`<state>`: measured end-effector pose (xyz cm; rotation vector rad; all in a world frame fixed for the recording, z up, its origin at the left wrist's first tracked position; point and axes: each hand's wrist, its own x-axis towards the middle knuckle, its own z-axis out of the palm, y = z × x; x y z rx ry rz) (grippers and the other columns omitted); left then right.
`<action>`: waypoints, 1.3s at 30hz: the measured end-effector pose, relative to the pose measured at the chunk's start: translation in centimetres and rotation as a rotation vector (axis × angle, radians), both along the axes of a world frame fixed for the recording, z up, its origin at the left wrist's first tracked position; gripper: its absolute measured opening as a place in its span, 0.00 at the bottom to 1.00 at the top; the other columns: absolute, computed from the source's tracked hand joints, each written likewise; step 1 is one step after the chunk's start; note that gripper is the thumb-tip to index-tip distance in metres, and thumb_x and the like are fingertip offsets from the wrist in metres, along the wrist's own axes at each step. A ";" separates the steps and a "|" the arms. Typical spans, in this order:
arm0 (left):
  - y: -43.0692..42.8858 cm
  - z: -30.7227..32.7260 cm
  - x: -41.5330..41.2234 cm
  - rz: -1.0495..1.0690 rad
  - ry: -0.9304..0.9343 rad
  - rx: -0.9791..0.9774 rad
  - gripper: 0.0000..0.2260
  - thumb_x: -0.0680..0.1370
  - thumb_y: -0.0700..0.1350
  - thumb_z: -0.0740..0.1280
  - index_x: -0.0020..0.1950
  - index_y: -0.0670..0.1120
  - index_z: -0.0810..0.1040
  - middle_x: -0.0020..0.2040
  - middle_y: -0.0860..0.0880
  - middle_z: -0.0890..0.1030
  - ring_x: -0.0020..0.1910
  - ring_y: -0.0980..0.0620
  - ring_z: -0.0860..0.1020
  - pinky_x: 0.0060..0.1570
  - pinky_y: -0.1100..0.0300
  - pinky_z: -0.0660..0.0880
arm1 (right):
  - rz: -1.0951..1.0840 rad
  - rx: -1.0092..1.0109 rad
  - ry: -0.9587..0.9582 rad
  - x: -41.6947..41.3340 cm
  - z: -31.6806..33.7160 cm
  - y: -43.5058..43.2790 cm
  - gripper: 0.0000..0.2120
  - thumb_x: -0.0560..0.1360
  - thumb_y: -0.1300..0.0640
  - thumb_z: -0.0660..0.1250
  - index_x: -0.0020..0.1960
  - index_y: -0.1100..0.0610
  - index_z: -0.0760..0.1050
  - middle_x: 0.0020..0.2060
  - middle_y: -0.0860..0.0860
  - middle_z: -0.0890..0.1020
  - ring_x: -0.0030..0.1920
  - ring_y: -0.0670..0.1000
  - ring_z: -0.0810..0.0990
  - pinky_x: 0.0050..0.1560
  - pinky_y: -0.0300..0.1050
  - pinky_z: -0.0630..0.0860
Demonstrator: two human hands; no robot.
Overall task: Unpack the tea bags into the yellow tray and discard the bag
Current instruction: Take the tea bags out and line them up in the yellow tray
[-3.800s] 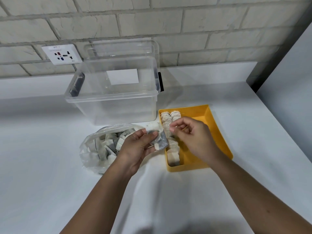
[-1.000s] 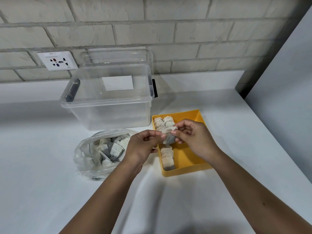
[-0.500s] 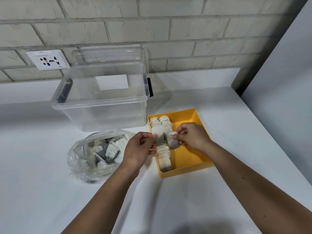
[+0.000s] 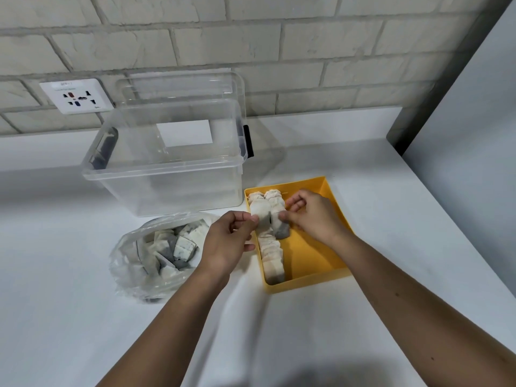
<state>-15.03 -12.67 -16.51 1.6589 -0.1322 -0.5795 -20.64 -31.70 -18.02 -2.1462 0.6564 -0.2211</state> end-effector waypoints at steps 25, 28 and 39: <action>0.3 0.5 0.0 -0.194 -0.289 0.397 0.19 0.75 0.44 0.73 0.66 0.48 0.79 0.58 0.52 0.84 0.51 0.53 0.83 0.60 0.52 0.77 | 0.053 0.038 0.206 -1.6 -0.8 -0.2 0.10 0.70 0.55 0.77 0.39 0.52 0.76 0.34 0.55 0.85 0.33 0.50 0.81 0.45 0.48 0.78; 0.4 0.3 0.1 -0.189 -0.277 0.386 0.19 0.75 0.44 0.73 0.66 0.48 0.79 0.57 0.52 0.84 0.51 0.53 0.83 0.60 0.52 0.77 | 0.056 0.004 0.208 -1.0 -1.0 0.0 0.10 0.69 0.54 0.77 0.42 0.54 0.77 0.36 0.53 0.85 0.36 0.51 0.82 0.46 0.47 0.78; 1.6 0.8 0.3 -0.165 -0.174 0.246 0.13 0.75 0.38 0.72 0.59 0.48 0.82 0.49 0.52 0.85 0.48 0.52 0.84 0.57 0.52 0.80 | -0.055 -0.037 0.085 -1.1 -0.4 0.4 0.20 0.66 0.49 0.79 0.54 0.52 0.77 0.39 0.46 0.82 0.43 0.47 0.81 0.44 0.40 0.75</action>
